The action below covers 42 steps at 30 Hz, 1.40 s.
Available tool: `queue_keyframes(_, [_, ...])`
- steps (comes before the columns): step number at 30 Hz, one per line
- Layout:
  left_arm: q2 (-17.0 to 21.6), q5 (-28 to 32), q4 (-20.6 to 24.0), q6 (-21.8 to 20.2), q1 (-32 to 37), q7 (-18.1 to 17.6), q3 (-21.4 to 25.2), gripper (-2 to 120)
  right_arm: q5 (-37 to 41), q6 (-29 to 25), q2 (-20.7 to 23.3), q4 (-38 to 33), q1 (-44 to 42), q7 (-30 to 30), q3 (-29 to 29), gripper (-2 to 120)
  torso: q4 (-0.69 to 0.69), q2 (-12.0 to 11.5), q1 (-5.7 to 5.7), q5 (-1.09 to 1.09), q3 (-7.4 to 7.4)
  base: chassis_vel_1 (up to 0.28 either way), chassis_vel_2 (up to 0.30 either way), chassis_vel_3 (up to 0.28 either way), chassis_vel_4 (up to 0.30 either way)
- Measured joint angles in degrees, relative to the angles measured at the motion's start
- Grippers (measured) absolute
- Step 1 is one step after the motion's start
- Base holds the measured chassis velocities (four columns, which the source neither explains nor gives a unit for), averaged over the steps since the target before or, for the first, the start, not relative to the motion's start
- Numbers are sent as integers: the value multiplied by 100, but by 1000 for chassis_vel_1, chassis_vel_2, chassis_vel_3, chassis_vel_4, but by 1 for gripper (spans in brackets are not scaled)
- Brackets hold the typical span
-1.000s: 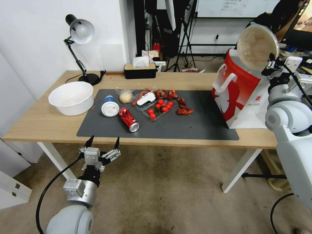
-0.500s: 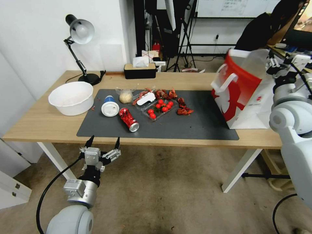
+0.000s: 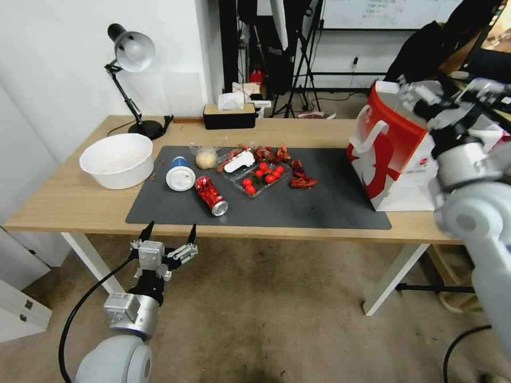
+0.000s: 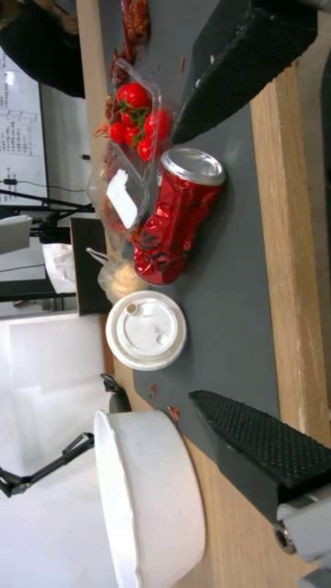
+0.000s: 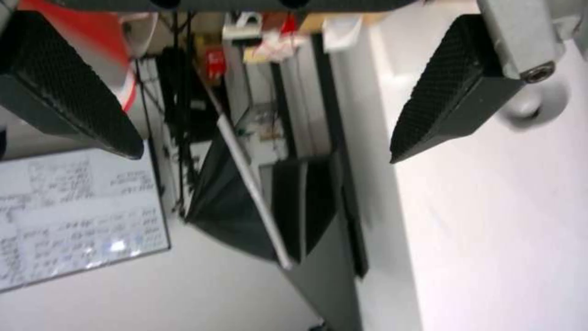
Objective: Pick up the trash from the table and place it into the takeout bag.
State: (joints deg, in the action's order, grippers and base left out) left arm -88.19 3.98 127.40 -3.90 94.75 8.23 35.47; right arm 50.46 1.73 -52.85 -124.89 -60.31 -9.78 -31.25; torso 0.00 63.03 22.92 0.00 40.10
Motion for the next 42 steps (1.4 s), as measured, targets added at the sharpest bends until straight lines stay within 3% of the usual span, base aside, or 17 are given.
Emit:
queue_keyframes(10, [33, 15, -74, 2, -21, -3, 7, 100, -1406, -365, -481, -343, -1296, 156, 82, 100, -1, 0, 0, 0, 0, 0, 0, 0, 0])
queue_keyframes(19, [61, 35, -158, 38, -39, -9, 10, 100, -2650, -753, -903, -382, -2523, -192, 191, 100, 0, -1, 0, 0, 1, 0, 0, 0, 0])
queue_keyframes(27, [91, 39, -159, 46, -41, -12, 8, 100, -3371, -1205, -1305, -131, -3243, -462, 476, 100, 0, -1, 0, 0, 0, 0, 0, 0, 0])
queue_keyframes(42, [103, 36, -141, 47, -26, -12, 1, 100, -3883, -1410, -1570, 257, -3611, -861, 835, 100, 0, -1, 0, 0, 0, 0, 0, 0, 0])
